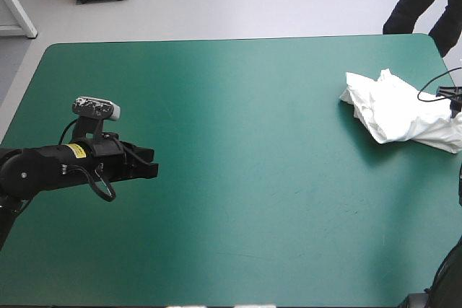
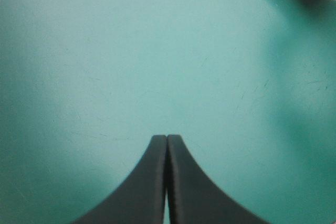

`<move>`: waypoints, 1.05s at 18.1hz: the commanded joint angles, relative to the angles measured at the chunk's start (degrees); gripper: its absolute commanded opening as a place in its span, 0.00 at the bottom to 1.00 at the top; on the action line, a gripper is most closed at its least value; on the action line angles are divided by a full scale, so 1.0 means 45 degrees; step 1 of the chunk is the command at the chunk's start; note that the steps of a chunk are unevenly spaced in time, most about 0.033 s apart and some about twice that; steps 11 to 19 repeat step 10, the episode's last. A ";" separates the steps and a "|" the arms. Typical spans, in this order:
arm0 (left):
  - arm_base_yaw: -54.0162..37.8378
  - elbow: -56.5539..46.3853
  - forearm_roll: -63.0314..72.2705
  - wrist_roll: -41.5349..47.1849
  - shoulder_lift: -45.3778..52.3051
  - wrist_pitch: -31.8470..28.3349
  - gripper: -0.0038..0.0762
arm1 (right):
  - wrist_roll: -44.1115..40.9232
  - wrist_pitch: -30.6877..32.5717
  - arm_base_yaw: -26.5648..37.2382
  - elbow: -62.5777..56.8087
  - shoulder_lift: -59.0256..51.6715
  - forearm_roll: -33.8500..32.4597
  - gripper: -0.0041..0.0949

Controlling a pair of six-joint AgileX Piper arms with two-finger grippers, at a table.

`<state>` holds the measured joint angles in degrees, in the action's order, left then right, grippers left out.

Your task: Fold the cloth

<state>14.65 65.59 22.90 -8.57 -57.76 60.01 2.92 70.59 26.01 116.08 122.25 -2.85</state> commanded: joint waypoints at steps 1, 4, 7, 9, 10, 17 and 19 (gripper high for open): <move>0.0010 0.0350 0.0404 0.0105 0.0153 -0.0712 0.02 | -0.0010 0.0217 0.0312 0.0413 -0.1592 0.1137 0.53; 0.0010 0.0350 0.0404 0.0105 0.0153 -0.0826 0.02 | 0.0086 0.0217 0.0591 0.0413 -0.2570 0.2123 0.53; 0.0010 0.0350 0.0404 0.0105 0.0153 -0.0853 0.02 | 0.0086 0.0217 0.0879 0.0362 -0.3388 0.3373 0.51; 0.0010 0.0350 0.0404 0.0074 0.0153 -0.0853 0.02 | 0.0446 0.0217 0.1022 0.0362 -0.4162 0.4174 0.39; 0.0010 0.0350 0.0404 0.0074 0.0153 -0.0822 0.02 | 0.0538 0.0217 0.1022 0.0362 -0.4396 0.4169 0.32; 0.0010 0.0350 0.0404 0.0074 0.0153 -0.0822 0.02 | 0.0538 0.0217 0.1022 0.0362 -0.4396 0.4169 0.32; 0.0010 0.0350 0.0404 0.0074 0.0153 -0.0822 0.02 | 0.0538 0.0217 0.1022 0.0362 -0.4396 0.4169 0.32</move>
